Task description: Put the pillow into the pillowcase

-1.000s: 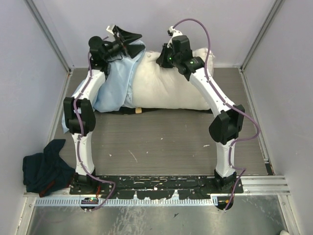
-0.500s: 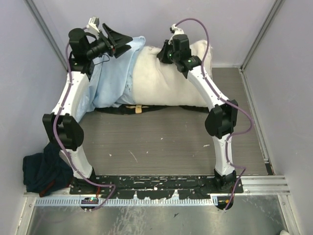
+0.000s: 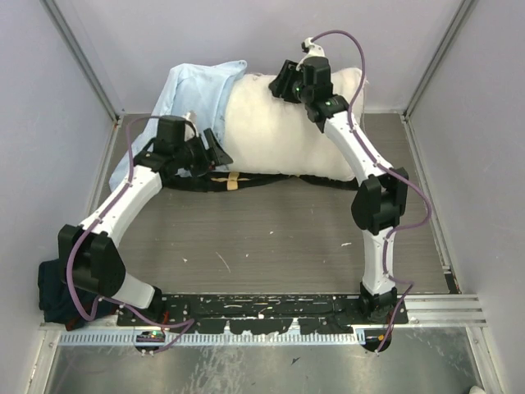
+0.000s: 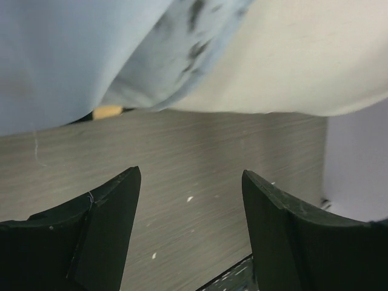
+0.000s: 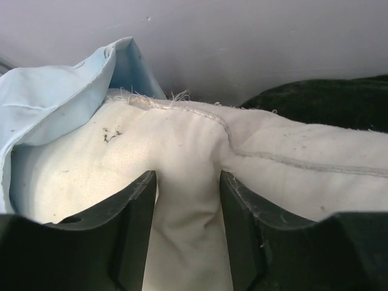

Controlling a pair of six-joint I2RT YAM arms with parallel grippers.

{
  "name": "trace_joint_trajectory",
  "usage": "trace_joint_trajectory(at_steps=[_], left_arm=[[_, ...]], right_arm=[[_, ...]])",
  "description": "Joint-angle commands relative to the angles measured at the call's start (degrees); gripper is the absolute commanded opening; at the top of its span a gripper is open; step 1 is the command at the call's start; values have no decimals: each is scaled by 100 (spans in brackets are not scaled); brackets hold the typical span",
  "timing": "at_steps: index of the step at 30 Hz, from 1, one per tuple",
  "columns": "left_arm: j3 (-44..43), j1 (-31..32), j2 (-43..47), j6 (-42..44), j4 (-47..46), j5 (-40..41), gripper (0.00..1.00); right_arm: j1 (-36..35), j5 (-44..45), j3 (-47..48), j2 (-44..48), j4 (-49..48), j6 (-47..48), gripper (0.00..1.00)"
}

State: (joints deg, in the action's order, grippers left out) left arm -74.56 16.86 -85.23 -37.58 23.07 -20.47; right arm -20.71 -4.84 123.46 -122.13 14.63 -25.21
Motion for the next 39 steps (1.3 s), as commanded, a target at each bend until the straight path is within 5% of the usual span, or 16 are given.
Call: trace_joint_trajectory(at_steps=[1,7,17,28,31,34,39], left_arm=[[371,297,97,426,289,1126,75],[752,450,38,275,-86,1872,76],[99,601,-904,344,-174,2682,76],[243,831,-351,387,75,3097,29],[291,899,-137,331,200,3119,23],[267,990,-70,331,250,3111,2],[-14,1143,-265,339,374,3083,3]], right_arm=[[8,266,-610,1398,-504,82,55],[11,77,-1755,2526,-691,-25,56],[12,-6,-3137,3429,-695,-27,57],[0,18,-3490,3327,-511,147,57],[6,83,-3441,3188,-499,204,57],[8,59,-3311,3014,-466,201,57],[0,51,-3346,3062,-469,188,58]])
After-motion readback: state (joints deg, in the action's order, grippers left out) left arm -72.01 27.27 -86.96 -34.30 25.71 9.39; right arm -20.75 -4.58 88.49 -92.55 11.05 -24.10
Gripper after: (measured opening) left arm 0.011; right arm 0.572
